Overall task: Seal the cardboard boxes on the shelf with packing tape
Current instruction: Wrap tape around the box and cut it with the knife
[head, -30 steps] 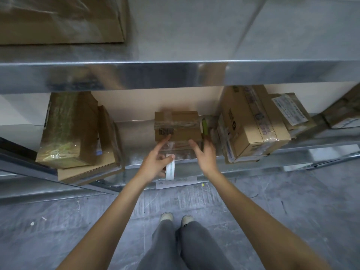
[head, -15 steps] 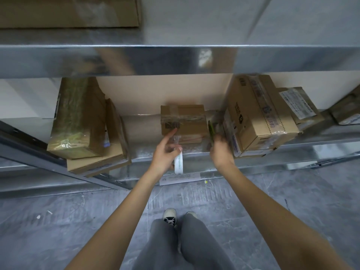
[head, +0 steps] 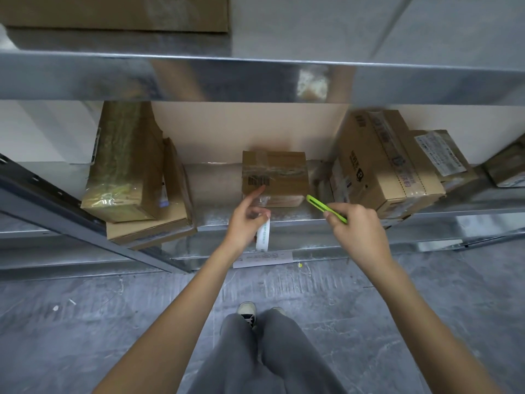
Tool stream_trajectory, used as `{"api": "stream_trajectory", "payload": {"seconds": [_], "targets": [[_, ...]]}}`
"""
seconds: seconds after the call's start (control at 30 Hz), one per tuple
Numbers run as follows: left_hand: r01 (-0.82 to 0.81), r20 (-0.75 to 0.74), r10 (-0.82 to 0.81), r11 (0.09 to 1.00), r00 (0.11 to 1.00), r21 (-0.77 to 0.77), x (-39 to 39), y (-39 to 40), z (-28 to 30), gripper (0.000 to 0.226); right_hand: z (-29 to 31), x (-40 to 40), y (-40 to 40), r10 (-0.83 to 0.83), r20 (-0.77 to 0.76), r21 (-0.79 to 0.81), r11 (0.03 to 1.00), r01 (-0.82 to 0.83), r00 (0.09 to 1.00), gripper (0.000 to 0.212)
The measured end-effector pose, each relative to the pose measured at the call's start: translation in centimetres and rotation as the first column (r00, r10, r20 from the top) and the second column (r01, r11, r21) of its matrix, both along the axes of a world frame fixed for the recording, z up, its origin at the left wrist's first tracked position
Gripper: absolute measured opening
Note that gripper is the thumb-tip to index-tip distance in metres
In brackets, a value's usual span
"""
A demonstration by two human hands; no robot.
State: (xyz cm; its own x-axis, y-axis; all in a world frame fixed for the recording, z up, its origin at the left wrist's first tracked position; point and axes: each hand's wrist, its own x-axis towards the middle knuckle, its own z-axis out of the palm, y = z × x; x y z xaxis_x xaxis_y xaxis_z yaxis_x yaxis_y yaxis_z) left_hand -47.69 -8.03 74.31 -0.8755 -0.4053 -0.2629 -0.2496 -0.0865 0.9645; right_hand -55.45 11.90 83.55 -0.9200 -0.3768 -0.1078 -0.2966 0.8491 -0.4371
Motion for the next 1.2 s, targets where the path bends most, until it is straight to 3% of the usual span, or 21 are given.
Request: {"api": "stream_trajectory", "payload": {"seconds": [0.17, 0.37, 0.87, 0.97, 1.07, 1.2], "targets": [[0.013, -0.003, -0.013, 0.999, 1.0, -0.03, -0.4, -0.3, 0.0, 0.058, 0.5, 1.1, -1.8, 0.172, 0.008, -0.066, 0.983, -0.171, 0.985, 0.024], [0.01, -0.041, -0.013, 0.997, 0.999, -0.073, -0.3, -0.4, -0.2, 0.059, -0.1, 0.6, -3.8, 0.246, 0.004, -0.024, 0.969, -0.246, 0.969, 0.027], [0.031, -0.025, -0.032, 0.998, 0.999, -0.059, -0.2, -0.3, -0.2, 0.06, -1.7, 0.2, -5.3, 0.289, 0.025, 0.007, 0.957, -0.289, 0.957, 0.029], [0.048, -0.009, -0.049, 0.997, 0.999, -0.061, -0.2, -0.5, 0.0, 0.062, -2.0, 0.4, -5.5, 0.305, -0.037, 0.122, 0.947, -0.298, 0.952, 0.03], [0.107, 0.041, -0.102, 0.981, 0.994, -0.163, 0.3, -0.7, -0.2, 0.073, -2.3, 0.4, -5.2, 0.31, -0.048, 0.272, 0.919, -0.286, 0.949, 0.028], [0.256, 0.152, -0.219, 0.918, 0.964, -0.302, 1.4, -0.5, -1.5, 0.095, -3.0, 0.1, -3.2, 0.28, -0.004, 0.226, 0.935, -0.272, 0.96, 0.026]]}}
